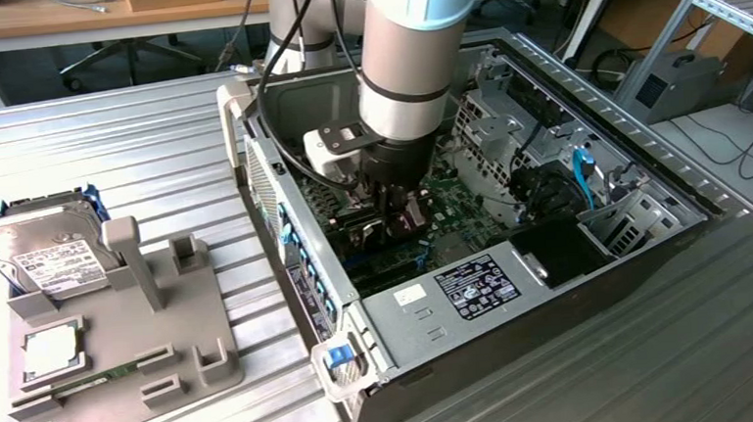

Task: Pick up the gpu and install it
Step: 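Insert the gpu into the slot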

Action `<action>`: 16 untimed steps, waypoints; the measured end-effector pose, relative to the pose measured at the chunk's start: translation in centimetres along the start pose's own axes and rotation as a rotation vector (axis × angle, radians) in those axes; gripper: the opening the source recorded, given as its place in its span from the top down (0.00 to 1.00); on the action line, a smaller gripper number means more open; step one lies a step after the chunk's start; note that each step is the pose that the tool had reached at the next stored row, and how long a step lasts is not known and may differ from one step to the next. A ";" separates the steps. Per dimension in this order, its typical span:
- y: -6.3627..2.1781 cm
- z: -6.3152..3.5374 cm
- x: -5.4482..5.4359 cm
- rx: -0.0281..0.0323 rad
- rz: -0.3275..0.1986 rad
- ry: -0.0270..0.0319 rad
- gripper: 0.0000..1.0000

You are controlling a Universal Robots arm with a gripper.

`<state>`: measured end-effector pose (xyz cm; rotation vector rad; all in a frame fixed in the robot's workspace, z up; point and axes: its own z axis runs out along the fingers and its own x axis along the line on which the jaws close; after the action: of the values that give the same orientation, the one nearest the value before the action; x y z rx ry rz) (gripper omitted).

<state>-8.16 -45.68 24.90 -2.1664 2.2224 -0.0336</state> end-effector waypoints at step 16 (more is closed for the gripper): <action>0.07 0.07 0.0 0.0019 0.000 -0.0002 0.73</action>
<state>-8.23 -45.68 24.82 -2.1654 2.2215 -0.0355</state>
